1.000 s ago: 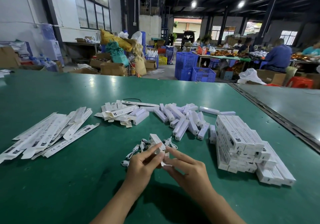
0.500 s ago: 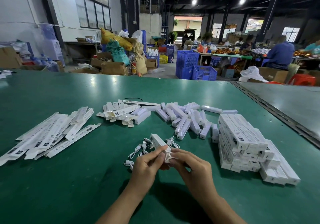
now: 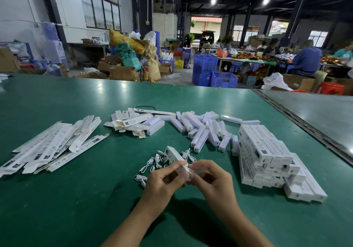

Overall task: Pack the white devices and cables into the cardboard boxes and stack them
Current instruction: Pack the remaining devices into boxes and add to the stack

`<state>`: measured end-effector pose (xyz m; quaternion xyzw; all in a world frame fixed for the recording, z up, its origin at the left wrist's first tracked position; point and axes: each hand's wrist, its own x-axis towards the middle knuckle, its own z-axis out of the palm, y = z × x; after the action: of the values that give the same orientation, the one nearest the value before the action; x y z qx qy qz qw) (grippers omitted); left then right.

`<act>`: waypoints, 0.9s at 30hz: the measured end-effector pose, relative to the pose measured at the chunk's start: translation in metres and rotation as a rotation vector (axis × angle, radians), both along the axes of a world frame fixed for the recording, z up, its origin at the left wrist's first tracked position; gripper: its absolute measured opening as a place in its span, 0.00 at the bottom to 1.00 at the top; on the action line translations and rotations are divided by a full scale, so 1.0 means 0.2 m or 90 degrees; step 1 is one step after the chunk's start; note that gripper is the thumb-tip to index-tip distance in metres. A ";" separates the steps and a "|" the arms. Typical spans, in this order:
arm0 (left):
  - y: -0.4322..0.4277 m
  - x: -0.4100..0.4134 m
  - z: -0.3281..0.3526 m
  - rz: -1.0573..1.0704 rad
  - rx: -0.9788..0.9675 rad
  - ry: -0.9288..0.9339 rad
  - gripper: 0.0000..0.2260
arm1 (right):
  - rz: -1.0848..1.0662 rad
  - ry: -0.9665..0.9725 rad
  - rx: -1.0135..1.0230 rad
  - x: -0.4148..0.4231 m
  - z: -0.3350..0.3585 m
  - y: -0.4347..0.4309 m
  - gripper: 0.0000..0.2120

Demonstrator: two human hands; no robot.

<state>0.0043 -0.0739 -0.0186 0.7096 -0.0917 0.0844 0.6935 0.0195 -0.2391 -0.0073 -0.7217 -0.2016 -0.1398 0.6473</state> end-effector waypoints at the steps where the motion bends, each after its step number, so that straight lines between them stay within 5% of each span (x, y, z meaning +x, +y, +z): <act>1: 0.00 0.00 0.00 0.004 0.013 -0.004 0.18 | 0.023 0.026 0.026 0.00 0.01 0.00 0.13; 11: -0.02 0.00 0.00 0.012 0.015 -0.035 0.15 | 0.123 0.179 0.171 -0.01 0.05 0.01 0.15; 23: -0.05 0.01 0.01 0.104 0.067 -0.109 0.09 | 0.083 0.053 0.055 -0.04 0.04 0.04 0.11; 27: -0.03 0.01 0.02 0.093 0.091 -0.147 0.16 | 0.057 0.047 0.035 -0.05 0.05 0.06 0.10</act>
<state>0.0060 -0.0802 -0.0142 0.7476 -0.1250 0.2091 0.6179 0.0094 -0.2277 0.0022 -0.6985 -0.2053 -0.0895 0.6797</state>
